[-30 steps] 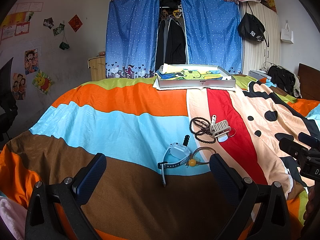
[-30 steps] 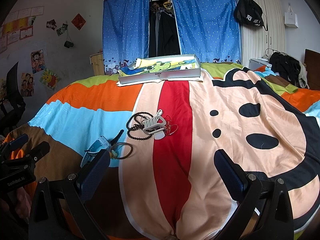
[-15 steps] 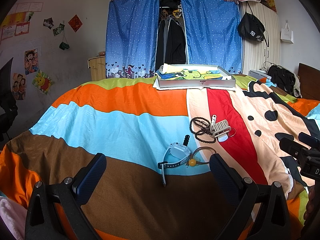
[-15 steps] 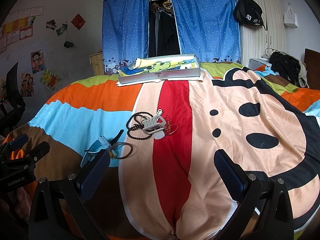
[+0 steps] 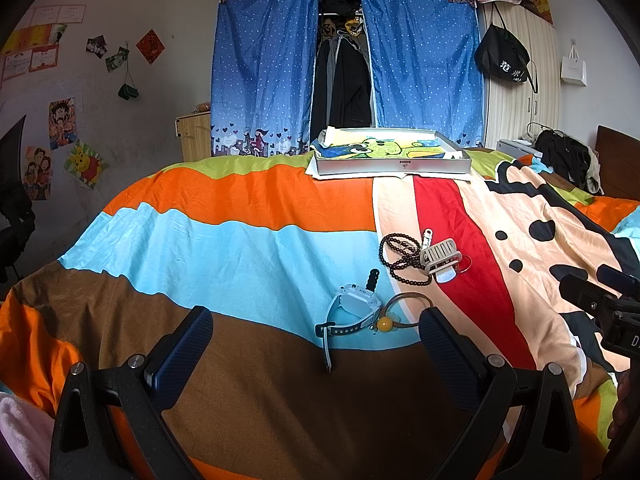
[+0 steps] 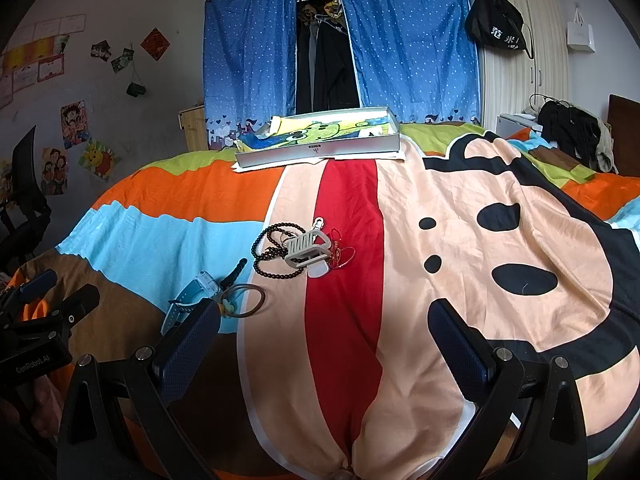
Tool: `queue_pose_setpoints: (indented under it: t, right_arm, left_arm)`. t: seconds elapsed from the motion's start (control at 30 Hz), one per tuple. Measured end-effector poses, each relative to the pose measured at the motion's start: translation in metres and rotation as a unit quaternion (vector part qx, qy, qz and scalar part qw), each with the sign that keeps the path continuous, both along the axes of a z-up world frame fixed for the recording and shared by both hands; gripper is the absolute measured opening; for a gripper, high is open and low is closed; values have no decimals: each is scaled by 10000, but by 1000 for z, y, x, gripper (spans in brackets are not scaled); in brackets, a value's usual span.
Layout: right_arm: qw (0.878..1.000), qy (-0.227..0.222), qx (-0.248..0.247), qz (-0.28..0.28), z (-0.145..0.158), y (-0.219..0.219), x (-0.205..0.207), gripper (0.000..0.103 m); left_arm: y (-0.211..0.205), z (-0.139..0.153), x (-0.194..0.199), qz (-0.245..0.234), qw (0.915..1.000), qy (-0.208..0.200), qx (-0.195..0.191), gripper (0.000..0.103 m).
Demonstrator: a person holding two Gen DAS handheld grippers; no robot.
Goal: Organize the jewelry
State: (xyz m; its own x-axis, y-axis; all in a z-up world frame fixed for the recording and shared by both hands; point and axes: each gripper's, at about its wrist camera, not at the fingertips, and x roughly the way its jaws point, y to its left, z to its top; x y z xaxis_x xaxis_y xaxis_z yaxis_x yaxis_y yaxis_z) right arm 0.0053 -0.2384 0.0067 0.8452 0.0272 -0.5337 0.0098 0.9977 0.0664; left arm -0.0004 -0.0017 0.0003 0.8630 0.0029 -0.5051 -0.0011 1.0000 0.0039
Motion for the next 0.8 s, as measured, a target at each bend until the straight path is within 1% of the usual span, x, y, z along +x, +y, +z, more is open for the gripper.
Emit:
queue_pose_setpoints:
  t: [0.8]
  right_arm:
    - [10000,-44,-30,23,-1,1,-1,102]
  left_arm:
    - [2,-3,-2,49,10000,33,11,103]
